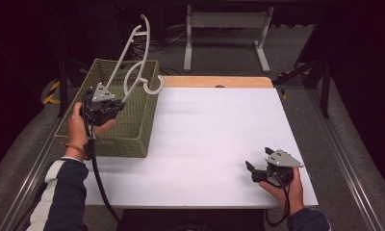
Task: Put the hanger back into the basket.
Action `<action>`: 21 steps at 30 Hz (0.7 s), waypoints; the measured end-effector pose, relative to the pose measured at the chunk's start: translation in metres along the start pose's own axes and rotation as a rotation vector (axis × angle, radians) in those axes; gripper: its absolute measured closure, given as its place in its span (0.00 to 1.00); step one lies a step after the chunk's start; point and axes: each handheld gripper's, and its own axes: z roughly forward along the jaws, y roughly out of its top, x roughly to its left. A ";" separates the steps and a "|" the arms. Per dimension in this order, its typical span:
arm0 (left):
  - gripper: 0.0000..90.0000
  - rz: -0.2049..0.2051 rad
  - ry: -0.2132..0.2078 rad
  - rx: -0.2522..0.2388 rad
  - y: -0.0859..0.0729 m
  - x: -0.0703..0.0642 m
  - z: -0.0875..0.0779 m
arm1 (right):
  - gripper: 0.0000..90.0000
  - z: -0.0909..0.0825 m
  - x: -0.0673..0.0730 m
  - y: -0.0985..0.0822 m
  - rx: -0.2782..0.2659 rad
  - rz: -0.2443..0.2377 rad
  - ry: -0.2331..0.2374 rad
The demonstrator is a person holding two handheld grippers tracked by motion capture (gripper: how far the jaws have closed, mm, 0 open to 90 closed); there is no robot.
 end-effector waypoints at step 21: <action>0.91 -0.024 0.024 0.187 -0.045 0.029 0.017 | 0.17 -0.003 0.003 0.001 -0.045 -0.010 0.020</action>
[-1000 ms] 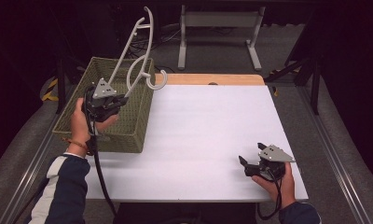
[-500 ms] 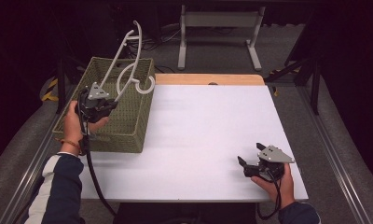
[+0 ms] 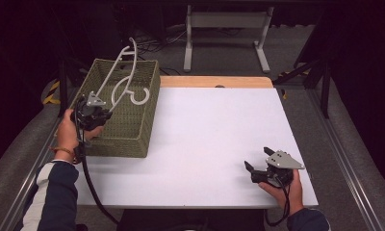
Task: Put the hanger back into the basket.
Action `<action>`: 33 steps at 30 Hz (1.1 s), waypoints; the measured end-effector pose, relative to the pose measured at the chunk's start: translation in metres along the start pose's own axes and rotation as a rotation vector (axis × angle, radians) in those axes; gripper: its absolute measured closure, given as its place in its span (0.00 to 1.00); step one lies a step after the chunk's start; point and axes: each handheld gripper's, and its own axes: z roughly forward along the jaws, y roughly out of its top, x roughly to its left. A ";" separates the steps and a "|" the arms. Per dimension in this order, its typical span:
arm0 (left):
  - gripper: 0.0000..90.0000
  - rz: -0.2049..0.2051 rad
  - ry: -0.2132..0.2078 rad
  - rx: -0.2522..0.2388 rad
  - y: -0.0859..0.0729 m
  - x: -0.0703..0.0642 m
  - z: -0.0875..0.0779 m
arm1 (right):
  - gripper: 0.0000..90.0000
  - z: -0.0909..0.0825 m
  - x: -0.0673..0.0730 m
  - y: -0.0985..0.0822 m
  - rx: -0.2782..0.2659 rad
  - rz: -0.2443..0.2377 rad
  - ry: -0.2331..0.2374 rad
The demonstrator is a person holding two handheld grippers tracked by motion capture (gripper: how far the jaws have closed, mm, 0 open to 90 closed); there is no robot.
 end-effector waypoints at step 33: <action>0.41 -0.071 -0.022 -0.259 -0.006 -0.014 -0.017 | 0.17 -0.002 0.002 0.001 -0.013 -0.015 0.002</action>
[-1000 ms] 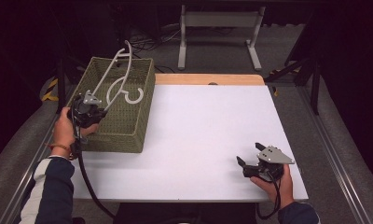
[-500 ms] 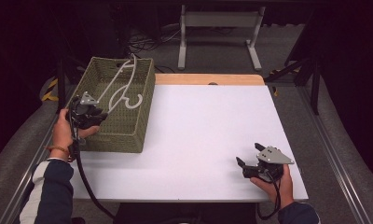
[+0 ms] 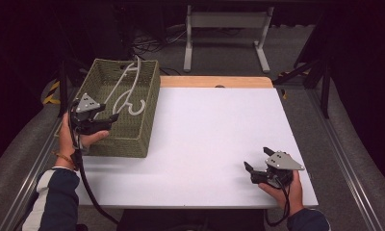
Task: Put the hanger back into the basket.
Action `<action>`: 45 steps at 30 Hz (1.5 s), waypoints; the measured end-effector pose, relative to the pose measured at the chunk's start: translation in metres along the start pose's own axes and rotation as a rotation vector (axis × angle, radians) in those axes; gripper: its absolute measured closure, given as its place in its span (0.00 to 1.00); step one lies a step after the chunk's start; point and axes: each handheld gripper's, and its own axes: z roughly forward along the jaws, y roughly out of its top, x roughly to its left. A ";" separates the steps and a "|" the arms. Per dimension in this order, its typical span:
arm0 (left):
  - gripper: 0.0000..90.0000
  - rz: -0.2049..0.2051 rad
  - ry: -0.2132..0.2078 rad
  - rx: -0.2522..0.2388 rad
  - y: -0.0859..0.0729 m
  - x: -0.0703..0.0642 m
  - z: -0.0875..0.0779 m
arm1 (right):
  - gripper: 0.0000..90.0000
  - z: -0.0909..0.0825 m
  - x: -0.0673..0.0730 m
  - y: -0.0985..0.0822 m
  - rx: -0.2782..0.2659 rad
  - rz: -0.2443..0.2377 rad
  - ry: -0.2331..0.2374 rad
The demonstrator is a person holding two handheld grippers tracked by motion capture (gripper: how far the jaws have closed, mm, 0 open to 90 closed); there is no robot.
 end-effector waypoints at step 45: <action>0.06 0.133 -0.196 -0.387 0.000 -0.110 -0.018 | 0.17 0.001 0.003 0.001 0.000 -0.011 0.008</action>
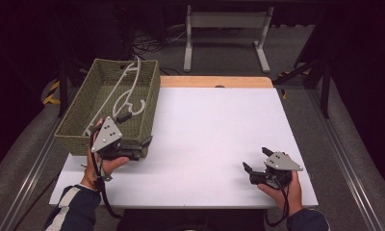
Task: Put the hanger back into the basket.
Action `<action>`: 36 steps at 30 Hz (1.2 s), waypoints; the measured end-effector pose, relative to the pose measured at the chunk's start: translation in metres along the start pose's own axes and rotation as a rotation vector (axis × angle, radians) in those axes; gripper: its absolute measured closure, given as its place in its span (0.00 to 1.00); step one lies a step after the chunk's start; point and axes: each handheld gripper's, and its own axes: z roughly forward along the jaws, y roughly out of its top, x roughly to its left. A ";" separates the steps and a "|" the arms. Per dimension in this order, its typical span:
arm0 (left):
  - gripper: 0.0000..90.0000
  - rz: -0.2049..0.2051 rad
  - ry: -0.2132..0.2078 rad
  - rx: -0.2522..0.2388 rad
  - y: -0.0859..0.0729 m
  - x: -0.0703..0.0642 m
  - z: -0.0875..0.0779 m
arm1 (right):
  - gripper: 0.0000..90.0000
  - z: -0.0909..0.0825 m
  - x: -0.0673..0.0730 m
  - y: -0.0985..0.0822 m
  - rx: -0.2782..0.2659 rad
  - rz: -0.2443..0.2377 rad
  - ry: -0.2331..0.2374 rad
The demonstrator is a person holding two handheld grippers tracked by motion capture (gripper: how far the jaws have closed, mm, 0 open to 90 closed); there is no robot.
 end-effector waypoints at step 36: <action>0.05 -0.012 -0.029 0.093 -0.066 -0.030 -0.010 | 0.13 -0.007 0.019 0.014 -0.109 -0.042 -0.006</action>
